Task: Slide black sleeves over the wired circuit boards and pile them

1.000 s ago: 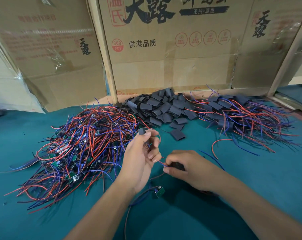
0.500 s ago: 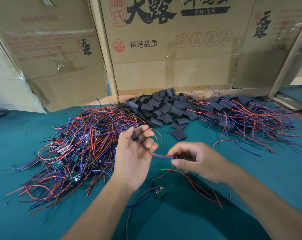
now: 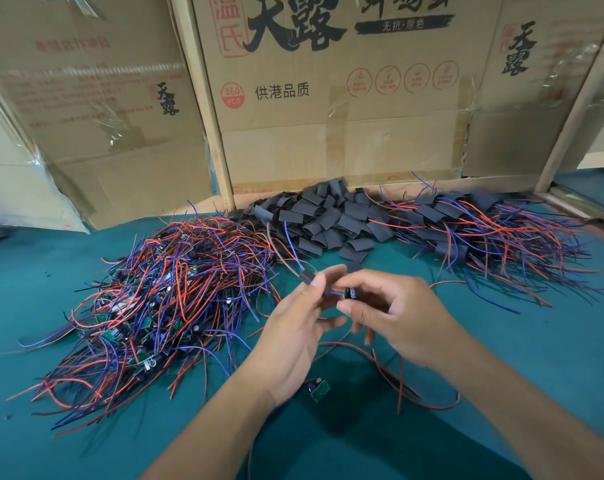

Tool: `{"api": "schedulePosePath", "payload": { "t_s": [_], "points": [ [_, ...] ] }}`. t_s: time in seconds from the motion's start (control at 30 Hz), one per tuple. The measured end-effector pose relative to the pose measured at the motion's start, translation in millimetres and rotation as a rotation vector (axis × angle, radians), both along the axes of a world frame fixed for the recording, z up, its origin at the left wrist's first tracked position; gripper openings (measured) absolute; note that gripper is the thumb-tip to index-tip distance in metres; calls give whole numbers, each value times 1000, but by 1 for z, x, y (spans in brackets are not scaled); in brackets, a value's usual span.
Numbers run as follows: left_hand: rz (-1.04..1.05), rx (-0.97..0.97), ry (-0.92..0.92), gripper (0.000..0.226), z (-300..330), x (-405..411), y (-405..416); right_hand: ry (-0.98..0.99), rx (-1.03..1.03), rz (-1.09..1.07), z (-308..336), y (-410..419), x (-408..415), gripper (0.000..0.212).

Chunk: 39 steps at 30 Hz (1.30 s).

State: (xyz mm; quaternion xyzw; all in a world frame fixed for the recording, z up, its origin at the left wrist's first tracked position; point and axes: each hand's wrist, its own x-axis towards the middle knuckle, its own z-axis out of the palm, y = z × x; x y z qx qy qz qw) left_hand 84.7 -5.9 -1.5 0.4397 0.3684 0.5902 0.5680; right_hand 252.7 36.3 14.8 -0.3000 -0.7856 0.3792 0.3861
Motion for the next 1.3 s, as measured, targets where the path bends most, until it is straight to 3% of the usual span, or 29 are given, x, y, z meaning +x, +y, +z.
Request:
{"api": "schedulePosePath", "payload": {
  "t_s": [0.27,0.5,0.63,0.83,1.1,1.3],
  "points": [
    [-93,7,-15,52,-1,-1,0,127,-237,93,13,-4,3,31],
    [-137,54,-56,47,2,2,-3,376,-346,66,17,-6,-2,6],
    [-171,93,-81,57,3,3,-5,452,-492,72,19,-10,-4,2],
    [-201,108,-110,66,1,5,-8,460,-707,135,19,-14,-9,21],
    [-154,112,-23,51,-1,3,-5,580,-895,80,17,-14,-12,12],
    [-124,116,-17,33,1,4,-5,621,-975,89,18,-15,-13,41]
  ]
}}
